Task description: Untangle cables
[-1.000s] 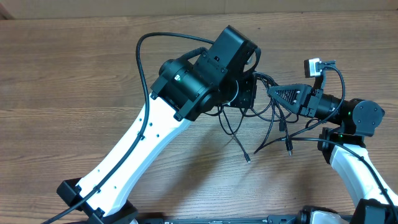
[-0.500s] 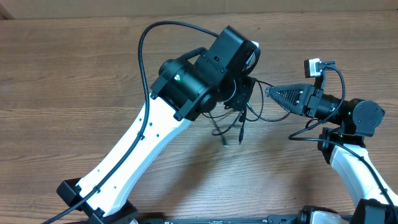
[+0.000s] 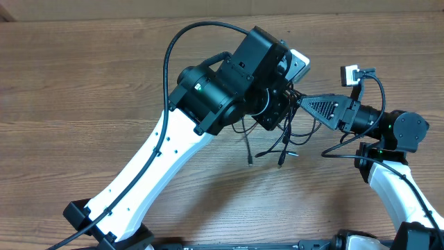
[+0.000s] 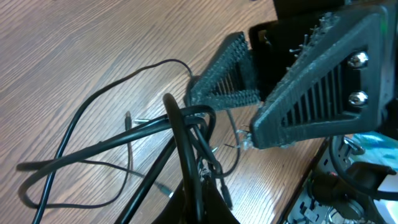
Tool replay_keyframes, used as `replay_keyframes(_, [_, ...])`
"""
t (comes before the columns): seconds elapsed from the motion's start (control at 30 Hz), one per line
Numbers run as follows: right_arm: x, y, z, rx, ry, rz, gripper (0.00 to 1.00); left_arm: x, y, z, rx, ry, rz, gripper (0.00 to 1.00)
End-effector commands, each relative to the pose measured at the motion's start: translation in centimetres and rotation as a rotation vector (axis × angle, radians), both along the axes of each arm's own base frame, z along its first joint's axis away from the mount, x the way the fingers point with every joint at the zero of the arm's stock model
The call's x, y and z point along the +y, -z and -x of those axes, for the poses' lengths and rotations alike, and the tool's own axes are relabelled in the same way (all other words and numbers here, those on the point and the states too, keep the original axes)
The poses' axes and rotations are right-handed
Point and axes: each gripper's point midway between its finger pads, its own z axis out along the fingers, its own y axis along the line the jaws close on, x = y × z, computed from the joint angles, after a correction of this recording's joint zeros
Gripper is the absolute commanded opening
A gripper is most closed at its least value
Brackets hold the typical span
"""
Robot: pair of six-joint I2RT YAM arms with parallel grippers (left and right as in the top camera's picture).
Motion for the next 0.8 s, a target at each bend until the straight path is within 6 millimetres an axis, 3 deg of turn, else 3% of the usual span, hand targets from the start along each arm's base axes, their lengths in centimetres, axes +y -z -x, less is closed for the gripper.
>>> replay_keyframes(0.0, [-0.1,-0.3,0.0,-0.122,0.013,0.041,0.7,-0.7,-0.8,0.8,-0.03,0.084,0.018,0.04])
replay_keyframes(0.27, [-0.1,-0.4,0.0,-0.159,0.015,0.053,0.69,-0.4,-0.5,1.0,-0.028,0.09,0.004,0.04])
replay_keyframes(0.43, [0.1,-0.2,0.4,-0.156,-0.007,0.061,0.58,0.7,-0.3,-0.6,-0.067,-0.004,-0.048,0.04])
replay_keyframes(0.57, [0.1,-0.1,0.6,-0.156,-0.021,0.066,0.59,1.6,0.0,-1.6,-0.1,-0.059,-0.092,0.04])
replay_keyframes(0.77, [0.2,-1.5,1.3,-0.302,-0.013,0.089,0.68,1.4,0.4,-0.5,-0.066,-0.014,-0.096,0.04])
